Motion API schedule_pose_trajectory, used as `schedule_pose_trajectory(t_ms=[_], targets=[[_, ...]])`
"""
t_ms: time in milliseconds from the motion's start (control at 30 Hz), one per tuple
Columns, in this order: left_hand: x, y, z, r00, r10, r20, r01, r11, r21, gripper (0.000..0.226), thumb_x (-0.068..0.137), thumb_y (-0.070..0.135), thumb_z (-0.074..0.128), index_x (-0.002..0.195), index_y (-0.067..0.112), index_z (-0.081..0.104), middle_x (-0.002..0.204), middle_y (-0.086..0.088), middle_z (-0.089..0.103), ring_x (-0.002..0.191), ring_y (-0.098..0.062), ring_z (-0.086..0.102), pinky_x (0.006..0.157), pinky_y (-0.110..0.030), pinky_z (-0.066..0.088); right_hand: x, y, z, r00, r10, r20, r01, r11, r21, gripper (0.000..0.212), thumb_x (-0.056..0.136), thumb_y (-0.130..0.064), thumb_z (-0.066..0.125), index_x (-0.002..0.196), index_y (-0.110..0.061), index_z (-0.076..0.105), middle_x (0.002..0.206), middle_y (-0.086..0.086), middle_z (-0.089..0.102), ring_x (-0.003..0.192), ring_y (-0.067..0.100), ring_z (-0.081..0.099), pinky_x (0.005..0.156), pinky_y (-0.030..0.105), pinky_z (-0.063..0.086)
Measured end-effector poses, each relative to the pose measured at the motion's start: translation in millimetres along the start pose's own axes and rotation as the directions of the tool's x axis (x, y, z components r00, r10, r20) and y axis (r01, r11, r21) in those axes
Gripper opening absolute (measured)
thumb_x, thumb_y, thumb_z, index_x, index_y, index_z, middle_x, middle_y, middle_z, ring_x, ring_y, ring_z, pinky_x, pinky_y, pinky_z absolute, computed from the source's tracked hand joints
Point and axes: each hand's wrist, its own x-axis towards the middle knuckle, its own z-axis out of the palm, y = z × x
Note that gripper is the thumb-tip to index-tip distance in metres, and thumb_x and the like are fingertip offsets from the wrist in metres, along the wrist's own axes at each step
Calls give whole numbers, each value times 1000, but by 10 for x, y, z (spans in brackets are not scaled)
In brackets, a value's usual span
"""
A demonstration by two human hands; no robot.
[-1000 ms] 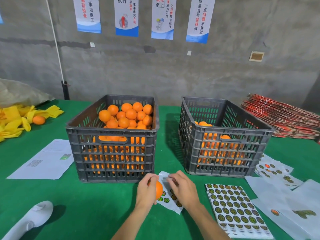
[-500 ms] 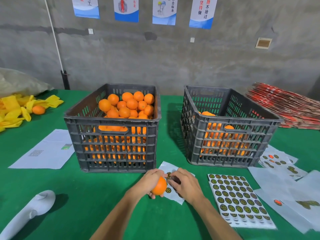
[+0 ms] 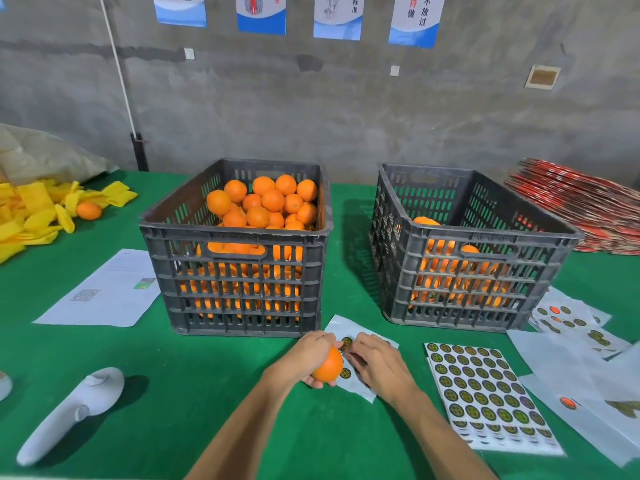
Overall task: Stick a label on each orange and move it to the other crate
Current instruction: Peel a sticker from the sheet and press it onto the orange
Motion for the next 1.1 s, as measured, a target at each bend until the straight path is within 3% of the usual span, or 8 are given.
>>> schedule_pose_trajectory(t_ms=[300, 500, 600, 700, 833, 933, 1100], targets=[[-68, 76, 31, 1000, 22, 3, -22, 989, 145, 34, 98, 46, 42, 125, 29, 52, 129, -4, 56, 68, -22, 77, 49, -26, 54, -28, 25, -11, 1000, -12, -6, 13, 997, 70, 22, 102, -27, 60, 107, -10, 74, 98, 2, 66, 88, 23, 62, 80, 35, 51], [-122, 131, 29, 1000, 21, -2, -21, 986, 164, 35, 99, 45, 45, 130, 28, 52, 126, -7, 56, 63, -21, 76, 50, -26, 55, -101, 42, -83, 993, 115, 0, -111, 959, 261, 14, 99, -25, 67, 103, -15, 77, 92, -11, 60, 80, 7, 56, 74, 15, 42], [-148, 88, 20, 998, 61, -6, -60, 993, 104, 28, 102, 47, 46, 125, 33, 53, 126, -5, 54, 70, -24, 77, 50, -27, 54, -95, 0, -127, 954, 295, 44, -278, 826, 491, 7, 95, -23, 72, 100, -21, 77, 92, -10, 62, 73, 8, 61, 67, 19, 52], [-199, 92, 42, 989, 139, -57, -140, 990, -15, 18, 102, 49, 48, 113, 40, 58, 131, 2, 50, 73, -28, 78, 48, -29, 53, -39, -26, -214, 912, 409, -35, -314, 749, 583, 6, 92, -25, 76, 93, -31, 76, 87, -9, 62, 80, 7, 62, 69, 16, 47], [-246, 274, 98, 980, 149, -130, -173, 965, -197, 25, 100, 42, 55, 120, 29, 62, 123, -9, 61, 73, -33, 77, 44, -27, 50, 102, -169, -416, 922, 374, -104, -197, 682, 704, 4, 90, -28, 78, 91, -31, 76, 85, -7, 66, 81, 14, 62, 74, 27, 50], [-304, 454, 102, 982, 129, -138, -168, 929, -330, 32, 103, 38, 52, 127, 17, 54, 111, -24, 70, 70, -33, 76, 43, -25, 47, 197, -263, -566, 922, 383, -59, -169, 535, 828, 2, 91, -26, 78, 93, -26, 79, 87, 0, 69, 75, 16, 63, 70, 31, 52], [-404, 648, 50, 985, 113, -133, -160, 890, -427, 40, 100, 50, 59, 121, 17, 56, 113, -26, 70, 74, -33, 73, 46, -28, 49, 284, -246, -766, 915, 386, 119, -226, 245, 943, 18, 84, -27, 83, 98, -15, 80, 86, 7, 73, 69, 19, 60, 72, 32, 55]])
